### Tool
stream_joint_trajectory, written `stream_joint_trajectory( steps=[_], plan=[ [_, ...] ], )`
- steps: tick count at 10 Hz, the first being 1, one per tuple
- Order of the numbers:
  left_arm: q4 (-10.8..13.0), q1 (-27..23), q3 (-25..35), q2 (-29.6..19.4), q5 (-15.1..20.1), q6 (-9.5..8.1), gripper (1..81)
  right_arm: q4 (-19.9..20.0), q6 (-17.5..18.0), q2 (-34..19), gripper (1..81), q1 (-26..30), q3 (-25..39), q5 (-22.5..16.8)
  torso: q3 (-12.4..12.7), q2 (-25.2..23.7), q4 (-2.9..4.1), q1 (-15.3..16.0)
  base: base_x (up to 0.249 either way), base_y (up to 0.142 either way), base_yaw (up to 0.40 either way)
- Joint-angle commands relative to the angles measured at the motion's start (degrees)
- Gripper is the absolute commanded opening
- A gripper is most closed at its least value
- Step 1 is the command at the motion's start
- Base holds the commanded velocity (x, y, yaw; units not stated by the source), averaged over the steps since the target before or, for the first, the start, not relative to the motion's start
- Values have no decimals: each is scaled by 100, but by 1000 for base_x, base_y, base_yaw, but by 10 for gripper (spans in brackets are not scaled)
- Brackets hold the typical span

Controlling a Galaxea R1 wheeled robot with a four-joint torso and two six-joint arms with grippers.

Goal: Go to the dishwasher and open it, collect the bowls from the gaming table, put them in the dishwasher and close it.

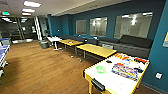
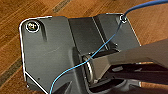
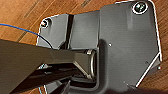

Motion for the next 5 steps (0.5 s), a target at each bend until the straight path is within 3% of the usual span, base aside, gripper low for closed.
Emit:
stream_joint_trajectory(
  steps=[1,5],
  plan=[
    [82,-258,17,9,242,39,811,-47,-12,3,811,320,32,-287,0,0,0,0,148,67,0],
    [82,-258,17,9,251,39,811,-56,-12,3,811,320,32,-287,0,0,0,0,145,68,0]
  ],
)
